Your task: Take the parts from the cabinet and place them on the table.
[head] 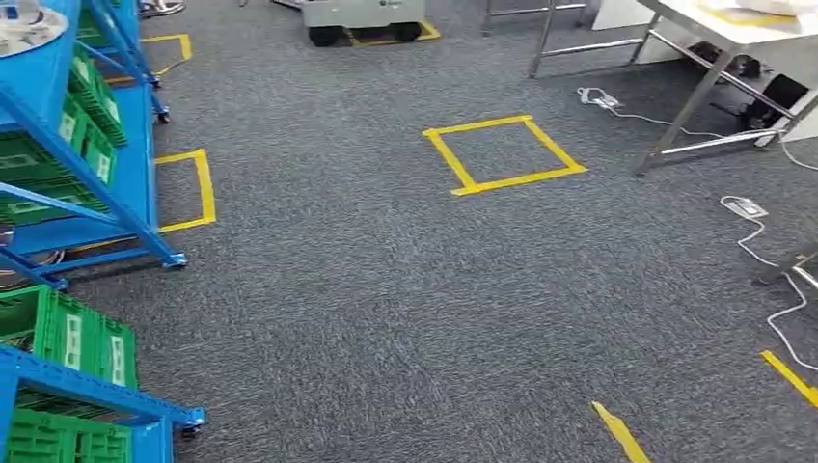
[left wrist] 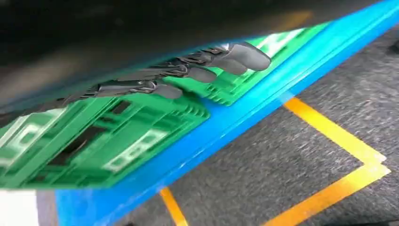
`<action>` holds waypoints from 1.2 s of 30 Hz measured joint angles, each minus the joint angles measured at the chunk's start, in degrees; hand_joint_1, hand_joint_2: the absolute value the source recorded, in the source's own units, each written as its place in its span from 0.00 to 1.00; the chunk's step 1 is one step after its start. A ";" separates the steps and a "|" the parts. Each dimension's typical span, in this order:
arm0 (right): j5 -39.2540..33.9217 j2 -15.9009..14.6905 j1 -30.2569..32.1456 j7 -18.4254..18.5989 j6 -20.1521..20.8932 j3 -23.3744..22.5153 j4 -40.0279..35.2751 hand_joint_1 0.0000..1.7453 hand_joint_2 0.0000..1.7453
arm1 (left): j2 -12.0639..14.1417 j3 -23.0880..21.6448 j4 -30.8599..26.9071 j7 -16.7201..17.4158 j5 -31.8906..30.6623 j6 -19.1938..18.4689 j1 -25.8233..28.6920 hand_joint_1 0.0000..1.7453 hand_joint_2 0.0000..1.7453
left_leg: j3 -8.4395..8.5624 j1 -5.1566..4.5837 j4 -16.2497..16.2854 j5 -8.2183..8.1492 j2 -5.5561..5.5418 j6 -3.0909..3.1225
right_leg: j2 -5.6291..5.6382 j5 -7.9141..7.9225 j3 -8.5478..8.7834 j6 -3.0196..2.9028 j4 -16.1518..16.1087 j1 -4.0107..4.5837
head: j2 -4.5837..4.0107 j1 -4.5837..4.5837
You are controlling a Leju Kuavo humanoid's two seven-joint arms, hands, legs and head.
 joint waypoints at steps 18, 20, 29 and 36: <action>3.17 -0.50 0.48 0.13 -0.02 2.36 0.07 0.00 0.00 | 0.09 -2.99 -7.10 4.89 4.89 -0.96 4.25 0.00 0.00 | 0.42 -0.97 0.89 -1.05 9.54 -1.24 | -7.68 -1.27 4.87 -1.34 -6.13 0.95 | 0.00 -0.64; 3.54 -0.50 0.11 0.18 -0.04 2.60 0.04 0.00 0.00 | 0.07 -3.39 -8.13 5.44 5.27 -1.05 5.14 0.00 0.00 | -0.01 -1.15 0.80 -1.08 8.28 -0.98 | -9.02 -1.28 5.31 -1.05 -6.61 0.94 | 0.00 -0.65; 4.33 -0.87 0.33 0.07 -0.13 3.32 0.00 0.00 0.00 | 0.00 -4.87 -10.53 7.01 6.40 -1.01 6.49 0.00 0.00 | 1.10 -0.26 -0.81 -0.24 1.65 0.02 | -1.24 -4.06 -3.52 0.41 8.04 0.12 | 0.00 -0.04; 5.46 -1.14 0.42 -0.31 -0.11 3.43 0.07 0.00 0.00 | 0.04 -6.73 -13.24 9.07 7.80 -0.57 8.34 0.00 0.00 | 0.52 0.22 -0.14 -0.59 -3.45 -2.24 | 2.62 0.57 2.23 -0.62 -4.88 -0.41 | 0.00 -0.04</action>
